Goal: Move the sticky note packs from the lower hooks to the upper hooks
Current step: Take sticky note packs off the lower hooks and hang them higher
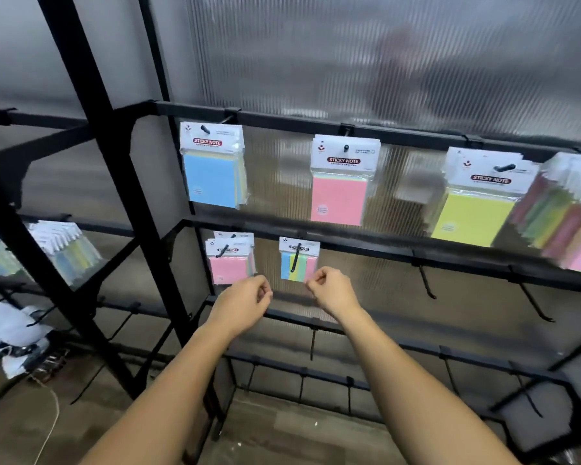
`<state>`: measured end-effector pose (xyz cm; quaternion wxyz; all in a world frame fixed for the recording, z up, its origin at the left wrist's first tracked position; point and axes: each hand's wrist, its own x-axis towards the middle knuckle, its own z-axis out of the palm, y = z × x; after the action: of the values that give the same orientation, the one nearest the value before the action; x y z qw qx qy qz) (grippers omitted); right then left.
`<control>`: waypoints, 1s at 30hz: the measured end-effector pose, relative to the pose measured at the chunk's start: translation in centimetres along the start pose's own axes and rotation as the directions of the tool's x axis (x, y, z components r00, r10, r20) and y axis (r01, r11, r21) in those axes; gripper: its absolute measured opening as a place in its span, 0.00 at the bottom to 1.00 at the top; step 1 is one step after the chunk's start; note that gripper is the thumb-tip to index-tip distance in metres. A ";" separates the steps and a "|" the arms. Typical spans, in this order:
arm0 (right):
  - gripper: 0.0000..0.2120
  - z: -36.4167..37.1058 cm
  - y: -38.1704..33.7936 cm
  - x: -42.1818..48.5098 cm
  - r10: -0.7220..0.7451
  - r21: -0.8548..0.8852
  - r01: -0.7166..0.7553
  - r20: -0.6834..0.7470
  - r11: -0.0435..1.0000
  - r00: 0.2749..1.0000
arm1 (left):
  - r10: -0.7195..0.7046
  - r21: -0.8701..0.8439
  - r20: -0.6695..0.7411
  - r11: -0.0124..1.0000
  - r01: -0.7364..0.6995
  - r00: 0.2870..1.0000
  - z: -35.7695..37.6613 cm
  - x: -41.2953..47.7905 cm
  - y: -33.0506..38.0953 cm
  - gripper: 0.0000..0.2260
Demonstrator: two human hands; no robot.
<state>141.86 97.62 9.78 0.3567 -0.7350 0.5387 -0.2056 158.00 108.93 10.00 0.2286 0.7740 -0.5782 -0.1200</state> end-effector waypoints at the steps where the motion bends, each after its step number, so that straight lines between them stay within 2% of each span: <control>1: 0.09 0.4 -0.2 0.7 0.031 0.001 -0.031 -0.024 1.000 0.999 | 0.017 -0.003 0.005 1.000 -0.017 1.000 0.0 0.6 -0.4 0.03; 6: 0.20 1.6 -1.2 2.8 0.148 -0.039 -0.153 -0.116 0.987 0.982 | 0.083 -0.022 0.050 0.996 -0.082 0.995 0.0 3.2 -1.6 0.03; 10: 0.15 2.7 -1.3 3.5 0.159 -0.066 -0.171 -0.154 0.983 0.975 | 0.111 -0.031 0.072 0.994 -0.109 0.991 0.2 4.4 -2.6 0.04; 12: 0.11 2.9 -1.3 3.3 0.142 -0.056 -0.152 -0.159 0.987 0.977 | 0.115 -0.023 0.086 0.993 -0.113 0.990 0.3 5.0 -3.0 0.04; 19: 0.07 2.6 -1.0 0.8 0.060 0.043 -0.053 -0.169 0.998 0.984 | 0.160 0.093 0.081 0.981 -0.168 0.984 0.5 6.8 -2.9 0.03; 24: 0.05 1.1 -1.2 -1.8 -0.072 -0.091 0.053 -0.229 0.994 0.971 | 0.189 0.235 0.091 0.950 -0.205 0.978 0.7 8.0 -1.8 0.06; 30: 0.04 -0.4 -1.4 -5.6 -0.139 -0.133 0.113 -0.207 0.985 0.968 | 0.123 0.141 0.160 0.979 -0.146 0.979 1.3 9.4 -1.2 0.14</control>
<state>140.60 102.94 11.55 0.2373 -0.7614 0.5378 -0.2735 161.27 99.98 8.99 0.1320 0.7368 -0.6525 -0.1179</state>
